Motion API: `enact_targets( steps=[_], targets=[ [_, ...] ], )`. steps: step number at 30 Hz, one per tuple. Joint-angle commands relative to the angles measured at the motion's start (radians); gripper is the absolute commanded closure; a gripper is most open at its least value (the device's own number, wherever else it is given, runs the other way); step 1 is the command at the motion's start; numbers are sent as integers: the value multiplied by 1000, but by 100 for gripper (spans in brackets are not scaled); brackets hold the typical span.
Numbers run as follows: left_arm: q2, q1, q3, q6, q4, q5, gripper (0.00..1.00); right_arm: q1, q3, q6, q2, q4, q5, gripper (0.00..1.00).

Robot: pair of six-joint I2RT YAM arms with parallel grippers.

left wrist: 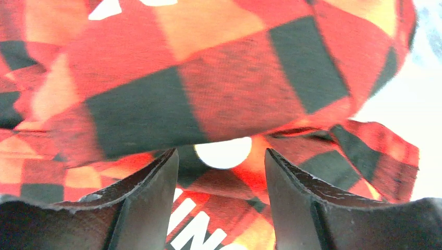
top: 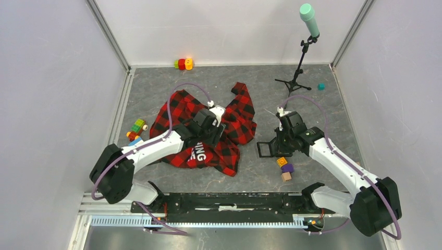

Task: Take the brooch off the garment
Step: Place the brooch box at the center of the board.

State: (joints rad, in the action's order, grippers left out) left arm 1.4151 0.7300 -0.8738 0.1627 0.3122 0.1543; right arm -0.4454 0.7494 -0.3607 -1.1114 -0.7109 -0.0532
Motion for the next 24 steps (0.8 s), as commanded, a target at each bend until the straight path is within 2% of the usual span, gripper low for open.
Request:
enact_targets(
  steps=[1,9,14,21,24],
  targets=[
    [31,46,-30,-75,-4,-69,32,-9,48,19,-14,27,-8,95],
    [139,49,-77,-86,52,-5,29,-17,71,47,-46,17,-34,85],
    [164,51,-90,-73,71,59,29,-34,78,54,-57,29,-48,72],
    [162,51,-94,-65,78,108,43,-60,93,55,-85,21,-91,67],
    [157,50,-93,-62,78,134,59,-69,106,51,-92,12,-118,65]
  ],
)
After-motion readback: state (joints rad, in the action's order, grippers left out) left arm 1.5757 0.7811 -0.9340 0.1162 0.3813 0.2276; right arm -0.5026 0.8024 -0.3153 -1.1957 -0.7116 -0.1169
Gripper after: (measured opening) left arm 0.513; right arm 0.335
